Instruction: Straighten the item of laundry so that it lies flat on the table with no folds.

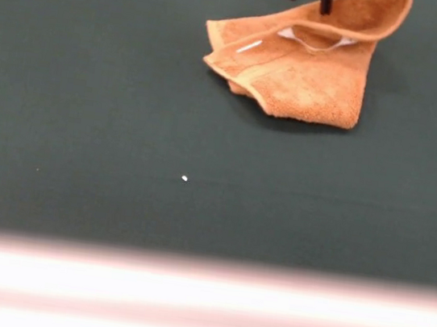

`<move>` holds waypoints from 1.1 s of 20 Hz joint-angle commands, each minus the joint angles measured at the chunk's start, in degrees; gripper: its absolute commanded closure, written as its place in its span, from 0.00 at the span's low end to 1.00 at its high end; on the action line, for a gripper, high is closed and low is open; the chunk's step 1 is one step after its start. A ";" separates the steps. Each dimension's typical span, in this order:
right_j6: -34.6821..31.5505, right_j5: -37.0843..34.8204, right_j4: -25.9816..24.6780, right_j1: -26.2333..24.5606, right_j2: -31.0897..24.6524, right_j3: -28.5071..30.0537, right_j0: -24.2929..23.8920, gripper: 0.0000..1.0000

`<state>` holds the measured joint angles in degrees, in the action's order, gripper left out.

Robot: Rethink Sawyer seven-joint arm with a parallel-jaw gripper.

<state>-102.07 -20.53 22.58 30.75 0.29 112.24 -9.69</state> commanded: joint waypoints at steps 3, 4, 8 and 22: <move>-15.02 1.04 6.82 0.45 -9.95 4.58 0.66 0.00; -15.21 1.15 7.18 0.56 -9.99 4.64 0.86 0.00; -16.78 1.13 9.14 1.04 -10.02 4.28 2.61 0.00; -18.23 -0.67 12.33 -2.14 -7.77 3.17 8.00 0.00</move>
<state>-102.16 -20.52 30.10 32.33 -2.87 114.39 -5.46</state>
